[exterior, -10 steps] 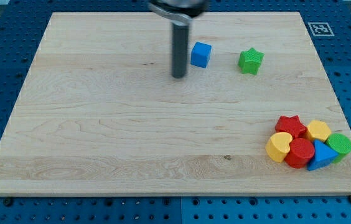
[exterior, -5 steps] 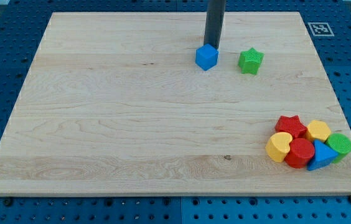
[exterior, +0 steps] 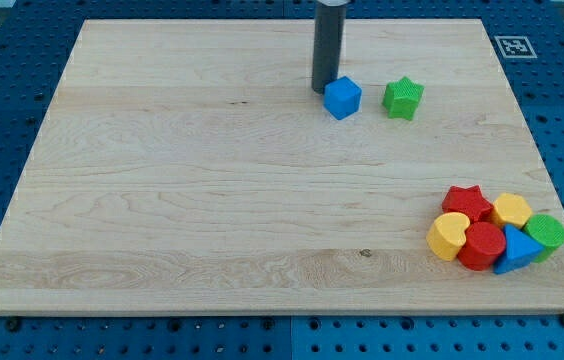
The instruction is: Slide blue cube to the group of blocks
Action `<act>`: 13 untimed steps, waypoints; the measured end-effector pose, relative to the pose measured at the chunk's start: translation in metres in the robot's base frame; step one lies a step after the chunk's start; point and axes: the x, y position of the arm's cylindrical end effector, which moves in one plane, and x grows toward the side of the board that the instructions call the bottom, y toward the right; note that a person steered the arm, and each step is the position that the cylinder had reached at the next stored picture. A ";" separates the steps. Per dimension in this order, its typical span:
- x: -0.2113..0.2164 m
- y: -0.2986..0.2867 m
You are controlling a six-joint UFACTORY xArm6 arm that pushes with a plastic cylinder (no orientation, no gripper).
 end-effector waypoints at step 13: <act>0.083 0.066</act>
